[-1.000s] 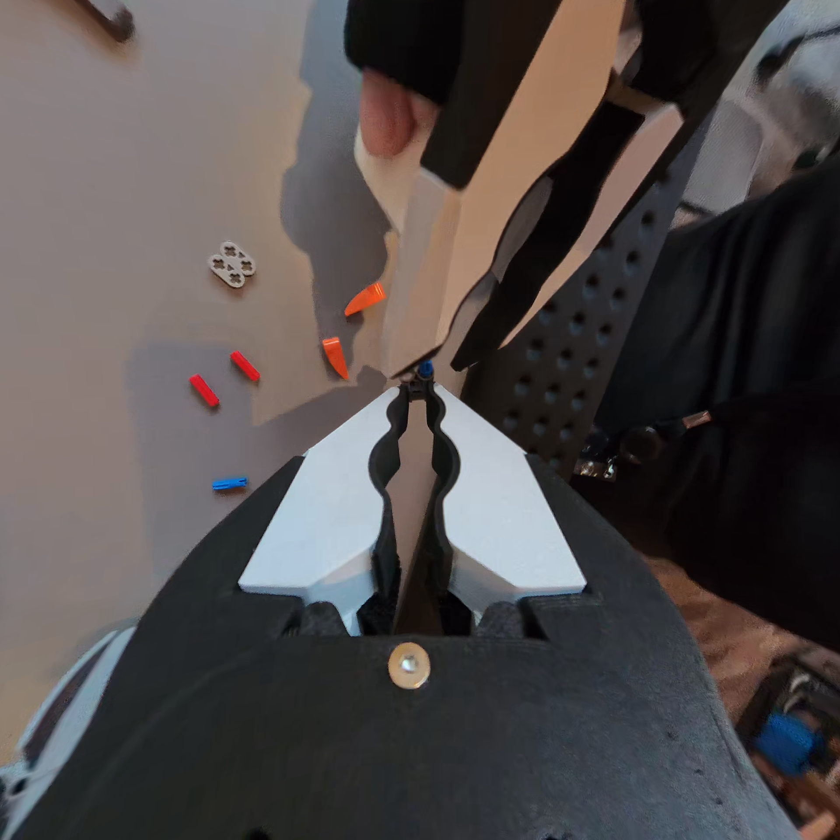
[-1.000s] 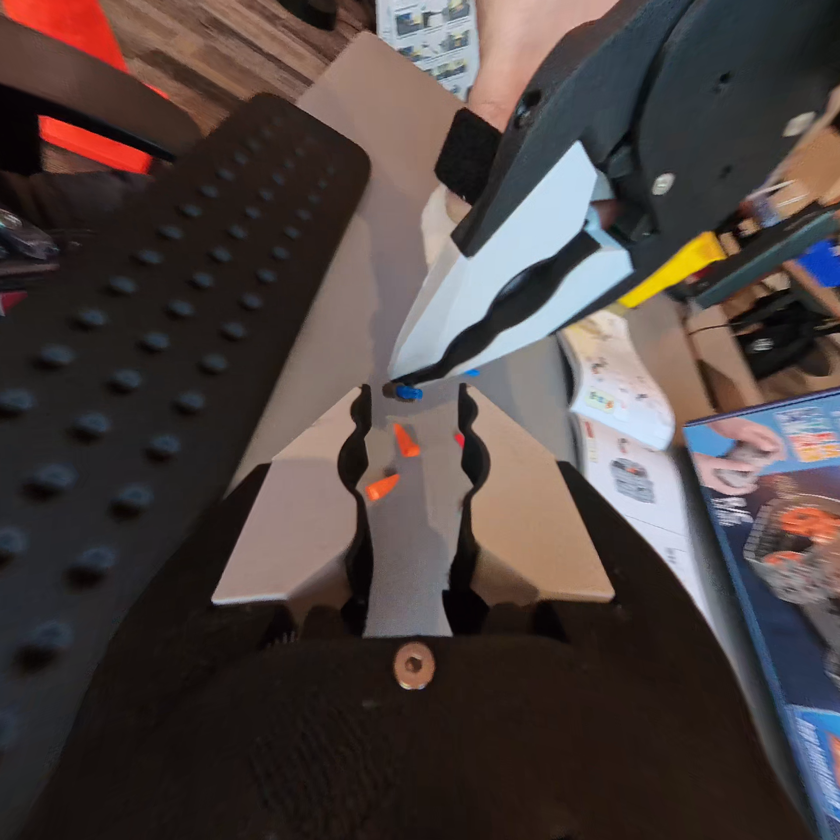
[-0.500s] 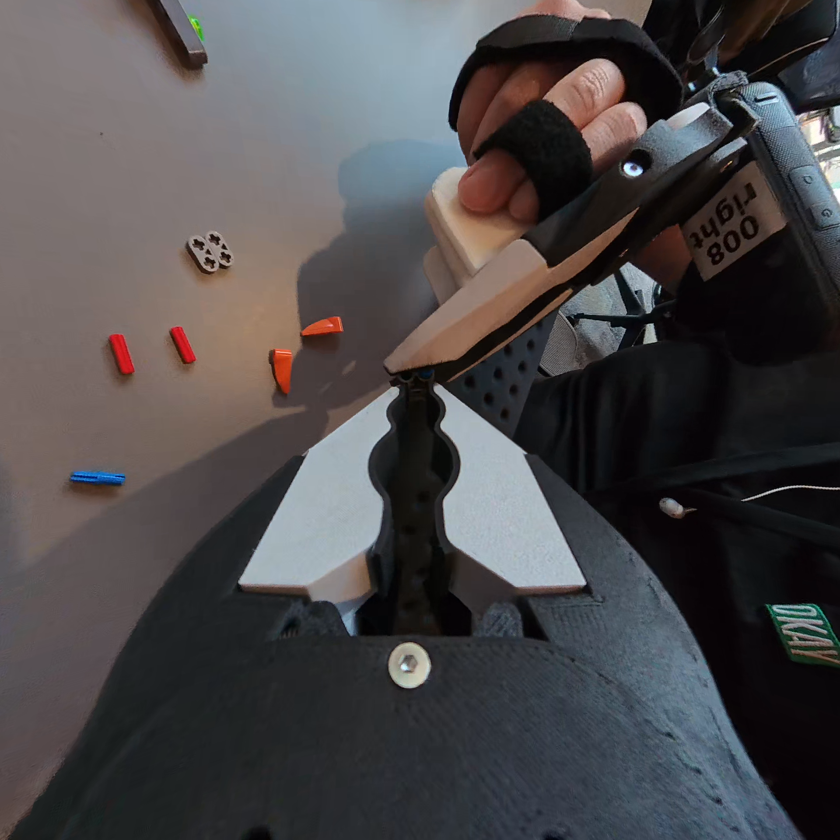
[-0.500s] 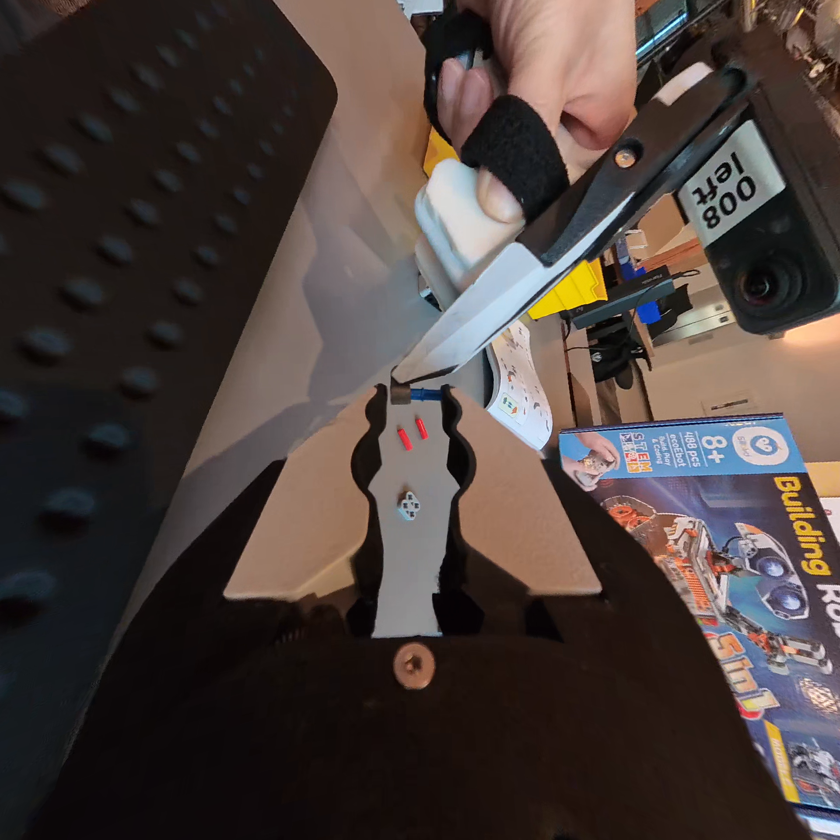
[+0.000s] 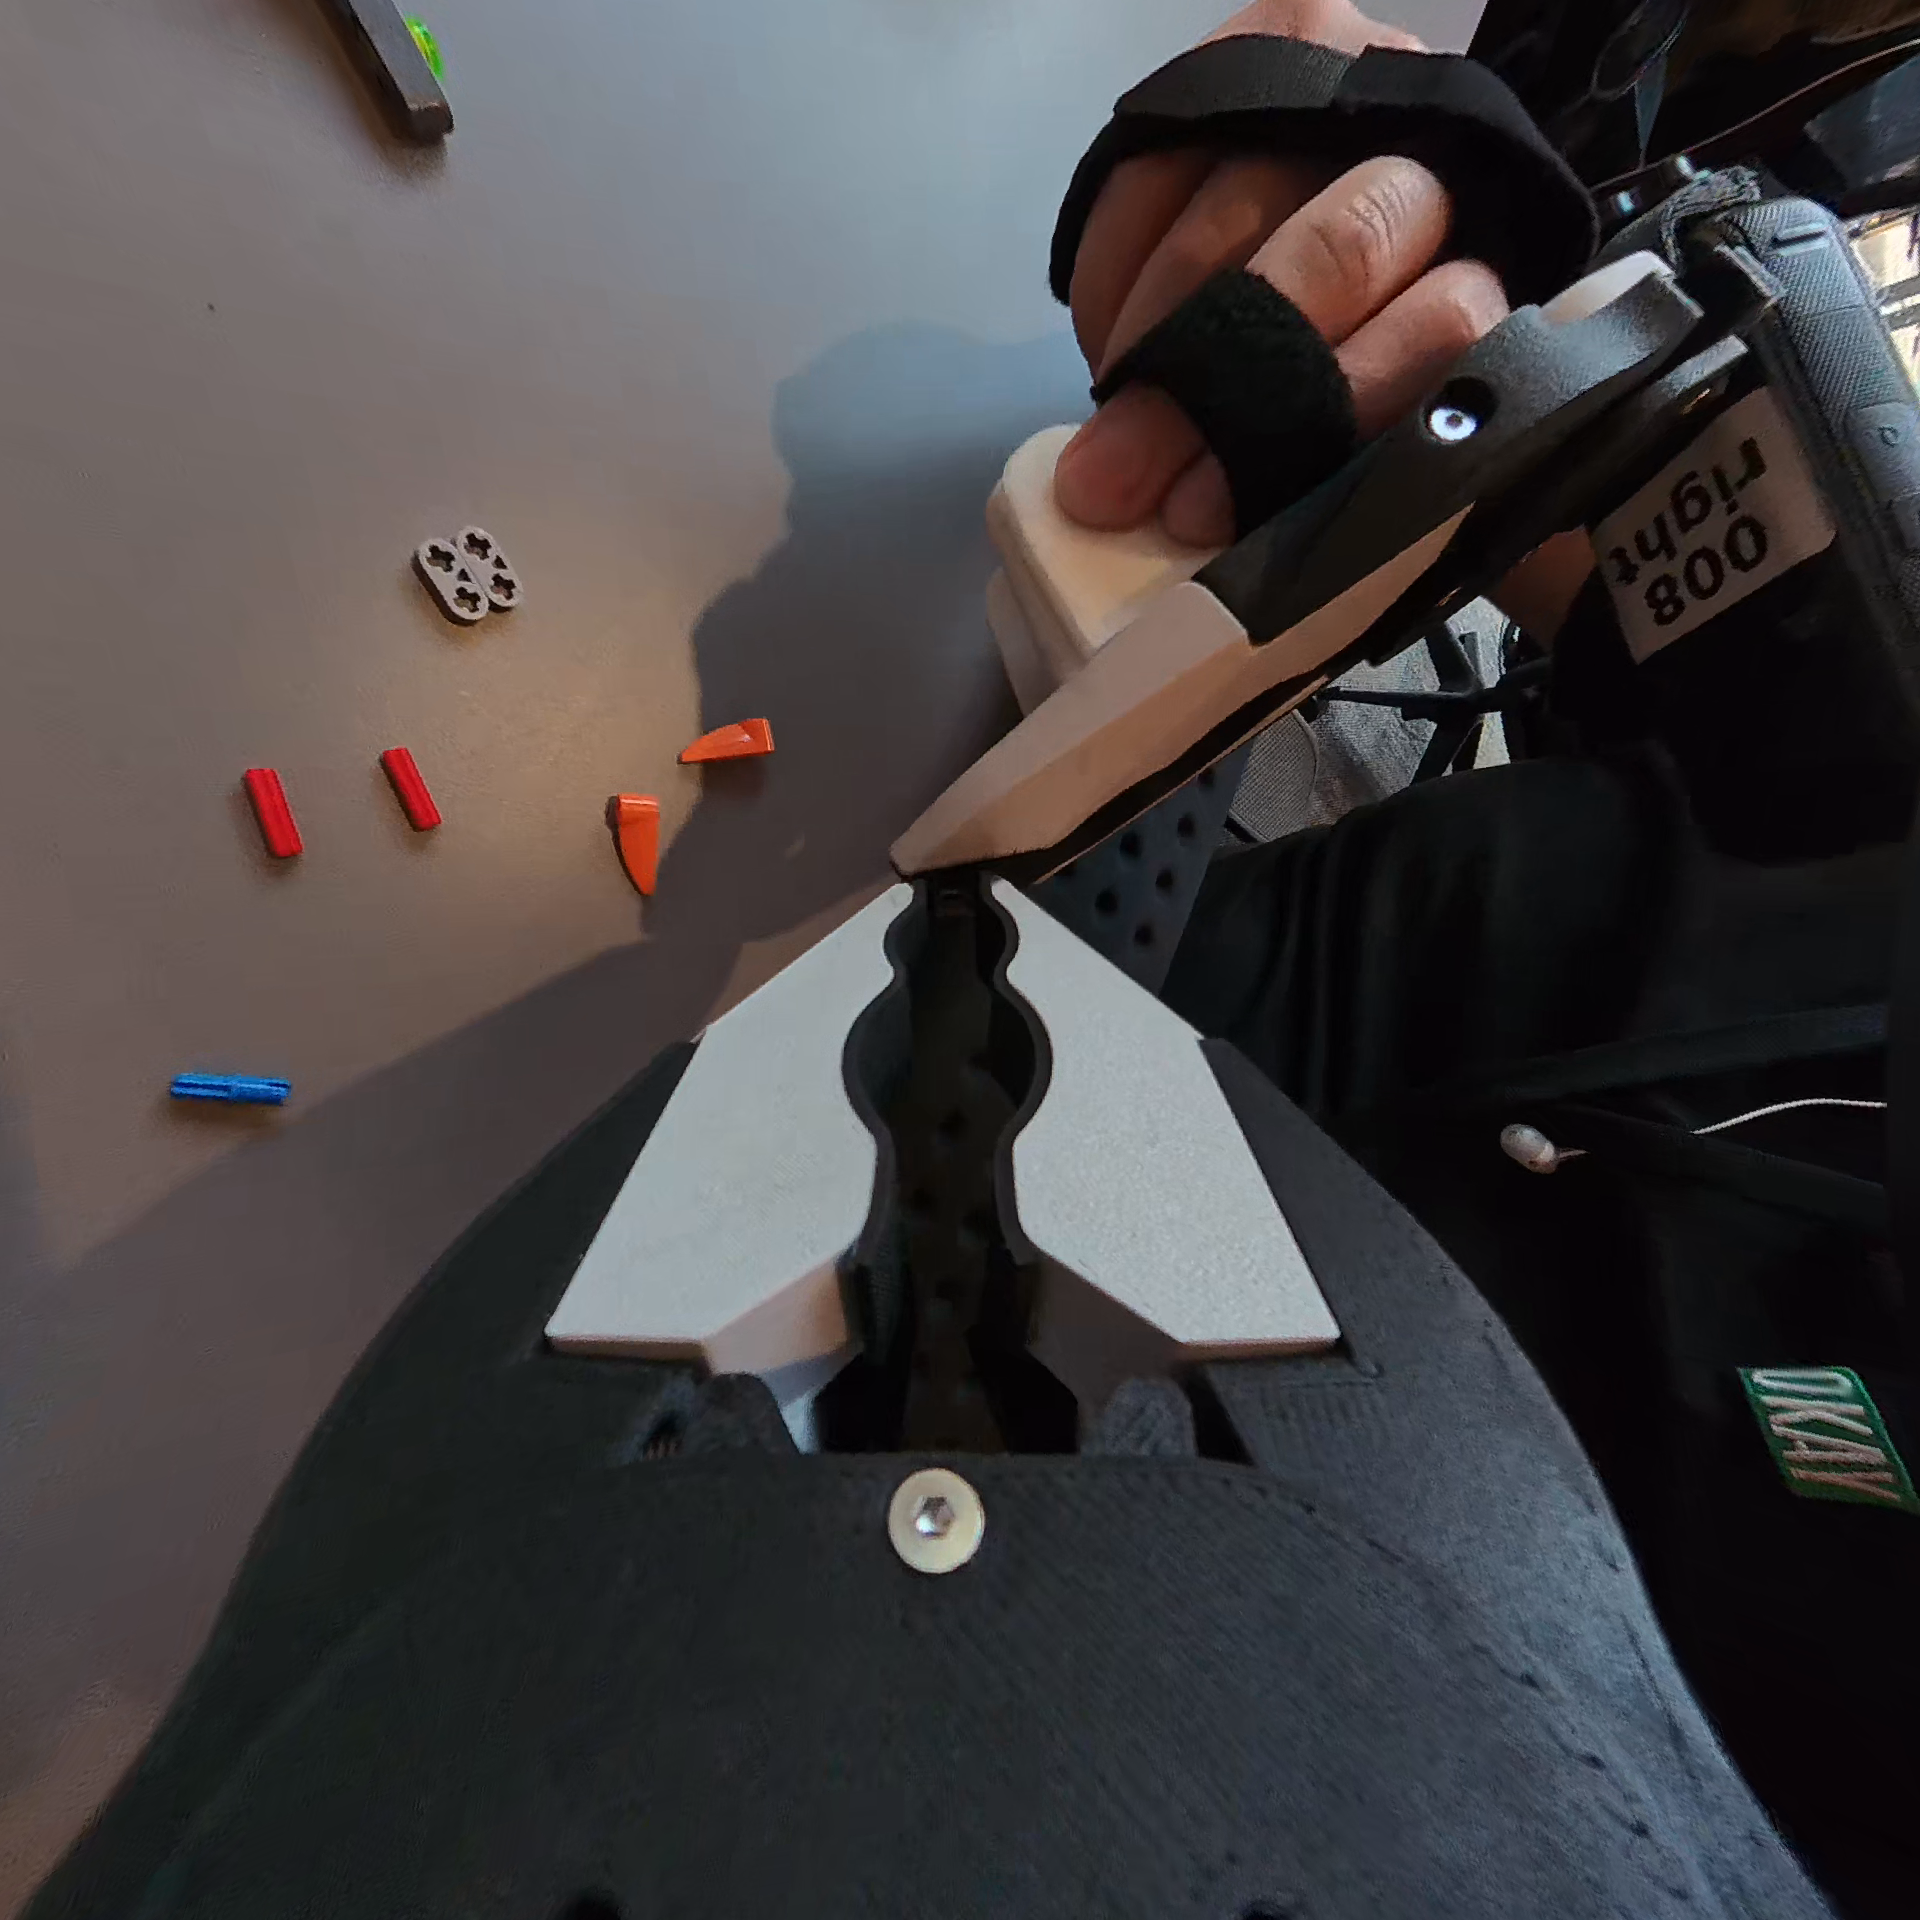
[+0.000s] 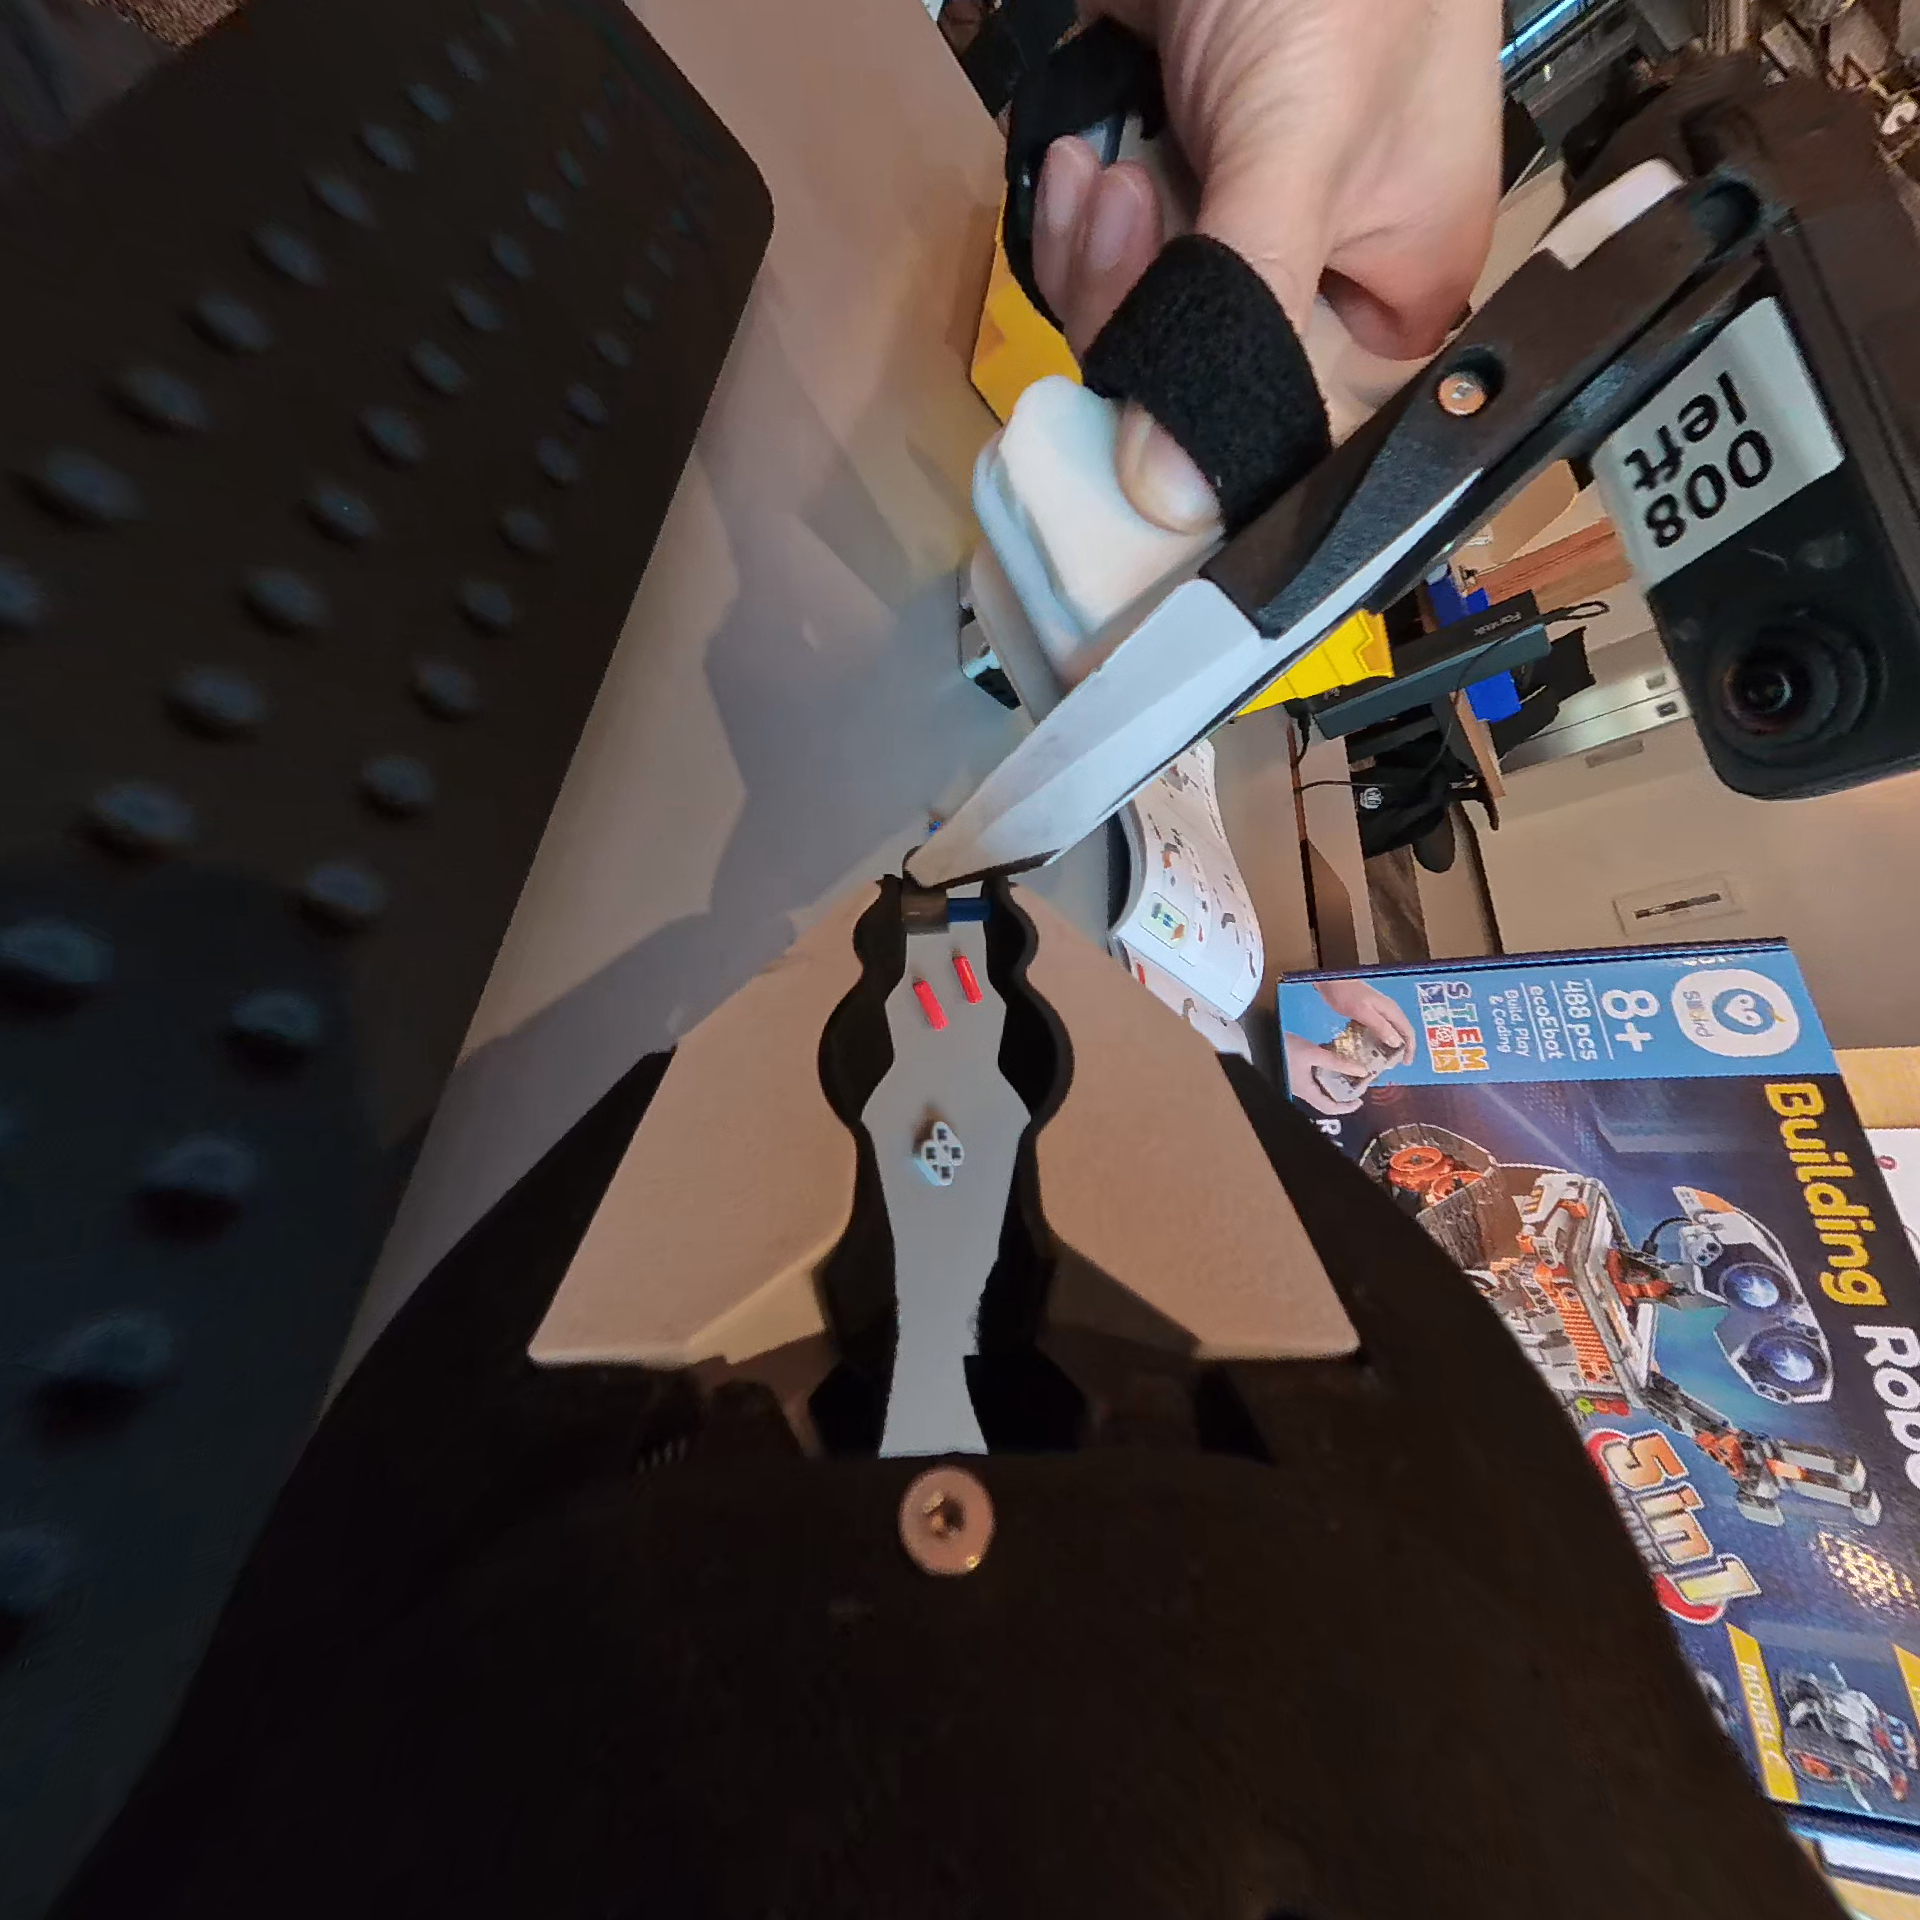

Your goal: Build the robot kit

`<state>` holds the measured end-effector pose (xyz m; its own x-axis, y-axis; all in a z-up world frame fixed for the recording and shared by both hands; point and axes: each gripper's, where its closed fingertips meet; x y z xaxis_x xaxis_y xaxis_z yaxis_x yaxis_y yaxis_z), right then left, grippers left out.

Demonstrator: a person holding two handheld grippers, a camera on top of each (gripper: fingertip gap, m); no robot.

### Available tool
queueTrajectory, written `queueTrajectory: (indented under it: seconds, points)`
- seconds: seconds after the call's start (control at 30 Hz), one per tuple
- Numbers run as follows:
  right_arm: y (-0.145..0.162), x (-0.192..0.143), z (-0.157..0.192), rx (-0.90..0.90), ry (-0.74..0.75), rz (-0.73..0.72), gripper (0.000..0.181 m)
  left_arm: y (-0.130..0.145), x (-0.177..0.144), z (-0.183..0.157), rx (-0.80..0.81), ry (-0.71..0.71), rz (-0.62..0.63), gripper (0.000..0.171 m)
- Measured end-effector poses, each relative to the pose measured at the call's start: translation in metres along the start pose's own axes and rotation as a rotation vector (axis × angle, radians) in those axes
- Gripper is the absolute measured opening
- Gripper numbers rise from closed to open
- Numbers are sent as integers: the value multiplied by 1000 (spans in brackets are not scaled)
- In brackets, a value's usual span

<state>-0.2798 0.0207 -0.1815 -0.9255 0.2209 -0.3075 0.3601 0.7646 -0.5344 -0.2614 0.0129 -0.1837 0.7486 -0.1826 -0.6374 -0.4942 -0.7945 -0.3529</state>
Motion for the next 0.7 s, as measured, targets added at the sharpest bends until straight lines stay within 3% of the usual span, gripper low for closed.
queueTrajectory:
  seconds: [0.1, 0.17, 0.2, 0.3, 0.4, 0.5, 0.6, 0.7]
  points:
    - [-4, 2, 1, 22, -1, -41, 16, 3, -1, 1, 52, -28, -25, 6]
    - [-12, -5, -3, 111, -30, -116, 41, 3, -8, 3, 138, -98, -95, 6]
    - [-15, -10, -8, 181, -45, -146, 41, 4, -15, 8, 204, -183, -129, 6]
    - [-11, -19, -22, 377, -83, -198, 20, 15, -43, 16, 399, -464, -276, 6]
    - [21, -3, -20, 478, -113, -67, 14, 34, -72, 13, 482, -702, -428, 6]
    - [35, 26, -11, 492, -158, 20, 15, 52, -84, 10, 496, -813, -521, 6]
    - [38, 61, -9, 511, -237, 103, 14, 62, -87, 17, 495, -878, -555, 6]
    - [37, 86, -2, 454, -399, 140, 14, 70, -82, 26, 513, -924, -499, 6]
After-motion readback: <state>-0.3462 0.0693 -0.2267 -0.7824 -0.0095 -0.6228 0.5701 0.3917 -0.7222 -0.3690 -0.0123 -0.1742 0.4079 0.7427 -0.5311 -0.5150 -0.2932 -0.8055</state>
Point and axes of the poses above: each gripper's, where its closed fingertips meet, x out along the fingers, y out of its underside, z = x × y across the jaws, and after that the axes turned 6 degrees about y, right-handed
